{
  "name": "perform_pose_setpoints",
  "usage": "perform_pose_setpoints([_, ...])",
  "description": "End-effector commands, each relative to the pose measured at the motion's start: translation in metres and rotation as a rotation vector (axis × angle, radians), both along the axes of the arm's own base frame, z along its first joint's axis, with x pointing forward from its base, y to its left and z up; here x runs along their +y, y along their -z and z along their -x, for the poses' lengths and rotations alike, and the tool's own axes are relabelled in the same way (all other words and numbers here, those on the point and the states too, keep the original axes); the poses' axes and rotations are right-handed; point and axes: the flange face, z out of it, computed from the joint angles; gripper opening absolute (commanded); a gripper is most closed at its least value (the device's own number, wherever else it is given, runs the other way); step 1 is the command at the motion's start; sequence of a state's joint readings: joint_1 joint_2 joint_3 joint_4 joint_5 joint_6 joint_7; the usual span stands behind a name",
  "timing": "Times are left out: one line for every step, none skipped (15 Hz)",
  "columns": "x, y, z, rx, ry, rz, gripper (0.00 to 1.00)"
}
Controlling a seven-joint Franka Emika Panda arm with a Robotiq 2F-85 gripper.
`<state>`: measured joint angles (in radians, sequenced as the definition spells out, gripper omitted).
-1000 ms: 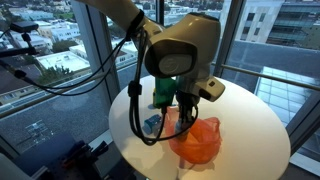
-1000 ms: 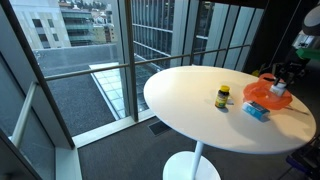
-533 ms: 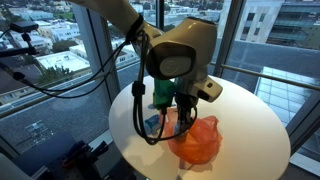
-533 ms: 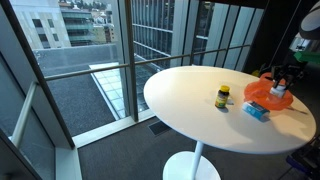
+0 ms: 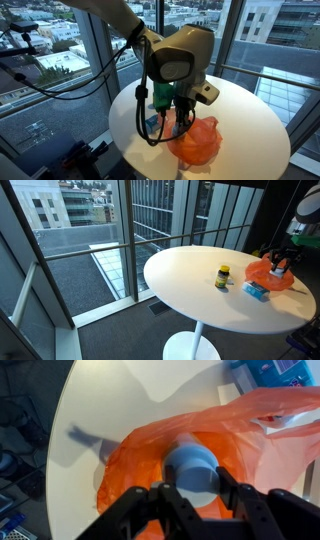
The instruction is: Place the white pill bottle in the plastic bag
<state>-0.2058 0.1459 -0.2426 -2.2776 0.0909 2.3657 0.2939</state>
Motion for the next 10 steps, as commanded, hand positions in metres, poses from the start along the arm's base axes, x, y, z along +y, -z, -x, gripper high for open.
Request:
perform_pose_setpoints([0.003, -0.003, -0.007, -0.011, -0.011, 0.022, 0.19])
perform_pose_setpoints([0.004, -0.004, -0.007, -0.017, -0.017, 0.022, 0.59])
perform_pose_setpoints([0.006, -0.005, -0.007, -0.022, -0.023, 0.022, 0.70])
perform_pose_setpoints([0.008, -0.006, -0.007, -0.025, -0.032, 0.019, 0.77])
perform_pose_setpoints([0.011, -0.007, -0.007, -0.028, -0.040, 0.018, 0.84])
perform_pose_setpoints([0.013, -0.008, -0.007, -0.029, -0.047, 0.015, 0.92])
perform_pose_setpoints([0.016, -0.009, -0.007, -0.032, -0.057, 0.011, 0.99])
perform_pose_setpoints([0.019, -0.011, -0.007, -0.034, -0.068, 0.007, 1.00])
perform_pose_setpoints([0.023, -0.013, -0.007, -0.037, -0.079, 0.006, 1.00])
perform_pose_setpoints([0.027, -0.015, -0.007, -0.040, -0.093, -0.001, 1.00])
